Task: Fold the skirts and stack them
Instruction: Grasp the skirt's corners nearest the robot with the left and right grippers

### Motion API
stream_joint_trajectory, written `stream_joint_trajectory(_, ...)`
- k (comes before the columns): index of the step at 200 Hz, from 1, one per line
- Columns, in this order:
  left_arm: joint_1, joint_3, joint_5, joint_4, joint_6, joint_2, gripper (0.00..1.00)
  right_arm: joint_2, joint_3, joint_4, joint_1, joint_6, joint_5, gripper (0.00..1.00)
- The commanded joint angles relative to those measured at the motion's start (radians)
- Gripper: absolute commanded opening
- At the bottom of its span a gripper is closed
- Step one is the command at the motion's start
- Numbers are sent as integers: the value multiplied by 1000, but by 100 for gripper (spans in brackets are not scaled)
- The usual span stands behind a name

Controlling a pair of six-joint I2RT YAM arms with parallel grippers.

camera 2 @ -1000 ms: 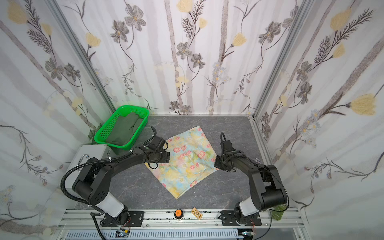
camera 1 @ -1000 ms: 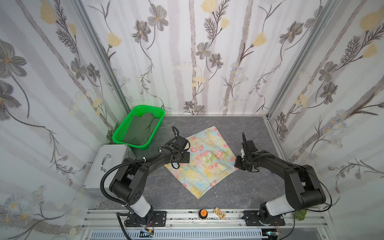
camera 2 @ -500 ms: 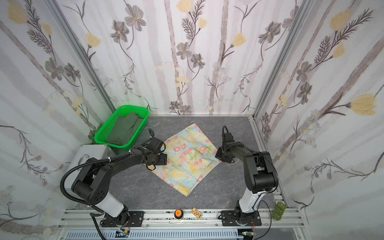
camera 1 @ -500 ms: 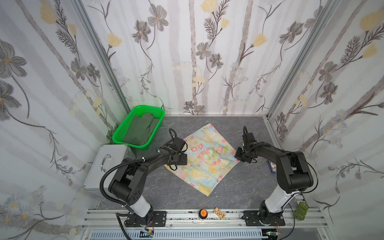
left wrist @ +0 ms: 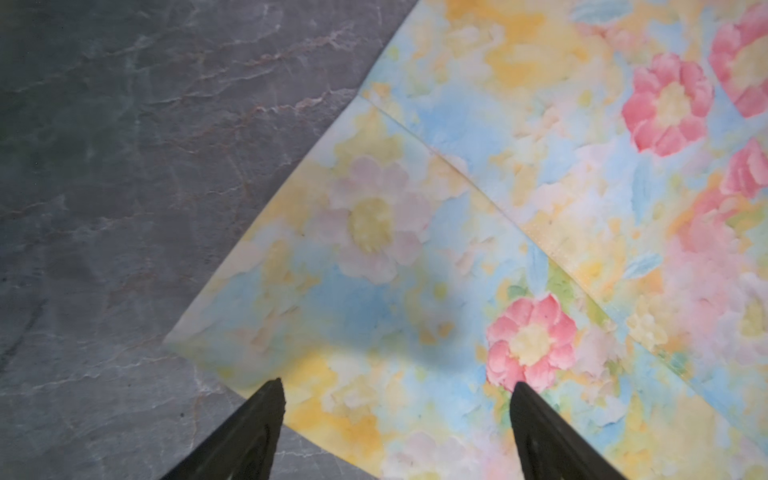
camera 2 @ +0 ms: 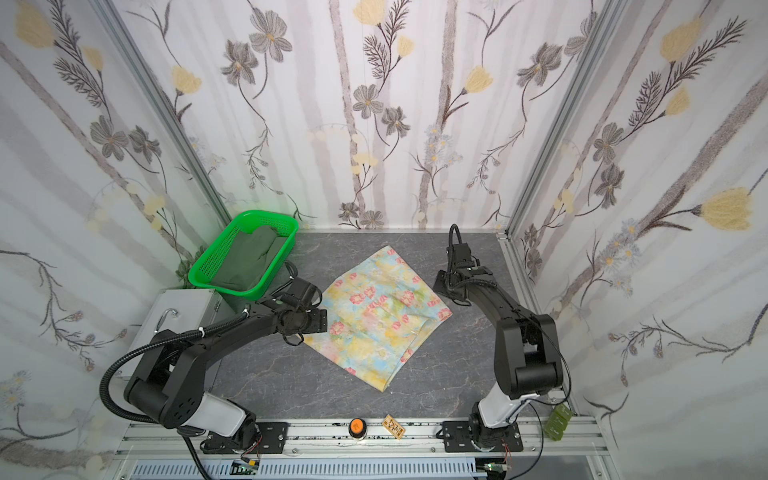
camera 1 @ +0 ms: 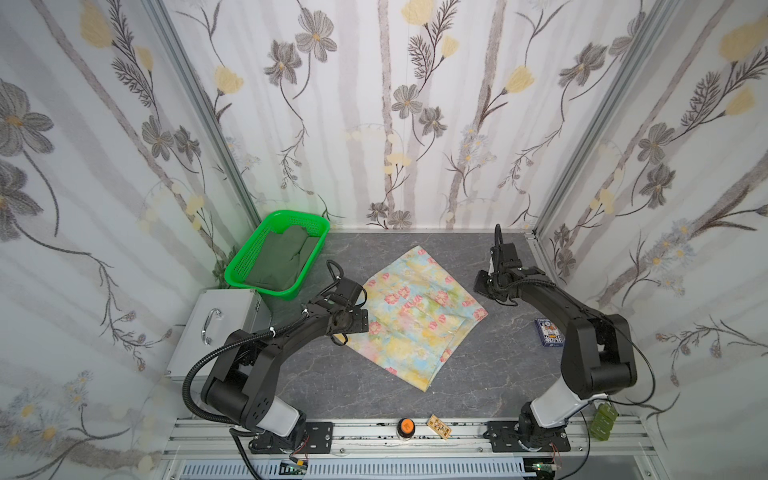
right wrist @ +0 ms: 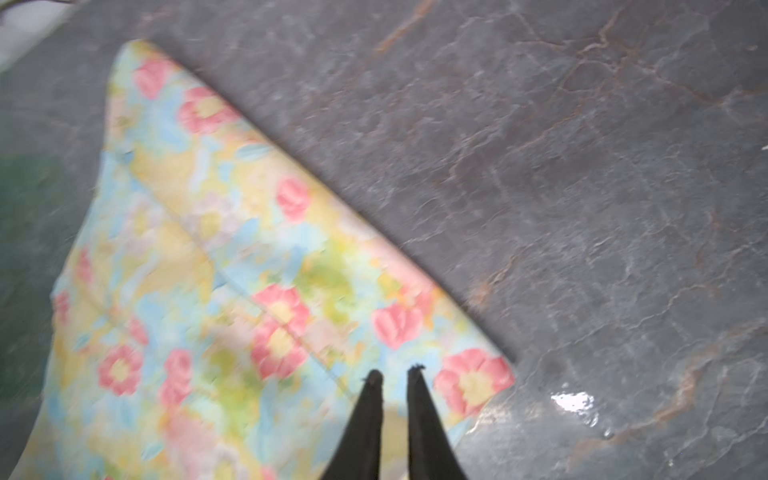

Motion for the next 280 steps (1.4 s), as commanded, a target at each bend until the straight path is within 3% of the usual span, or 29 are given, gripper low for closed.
stream_joint_trajectory(1, 31, -13, 18, -6, -22, -23, 92, -125, -111, 6, 102, 25, -33, 43)
stream_joint_trajectory(18, 74, -14, 32, -4, -27, -39, 100, -241, -222, 31, 218, 91, -107, 51)
stream_joint_trajectory(61, 177, -6, 63, 5, -12, -82, 100, -426, -442, 168, 488, 285, -215, 59)
stream_joint_trajectory(86, 208, -7, 70, 19, -5, -81, 99, -455, -542, 278, 587, 387, -242, 62)
stream_joint_trajectory(122, 245, -43, 93, 62, -12, -95, 93, -412, -563, 362, 736, 449, -224, 61)
stream_joint_trajectory(144, 252, -75, 117, 107, -23, -84, 78, -380, -597, 439, 768, 494, -255, 51)
stream_joint_trajectory(158, 254, -92, 135, 133, -32, -75, 69, -368, -608, 450, 777, 501, -253, 51)
stream_joint_trajectory(210, 258, -112, 139, 164, -32, -60, 73, -402, -654, 402, 783, 532, -223, 55)
stream_joint_trajectory(280, 262, -111, 149, 176, -24, -42, 73, -344, -662, 466, 798, 569, -233, 48)
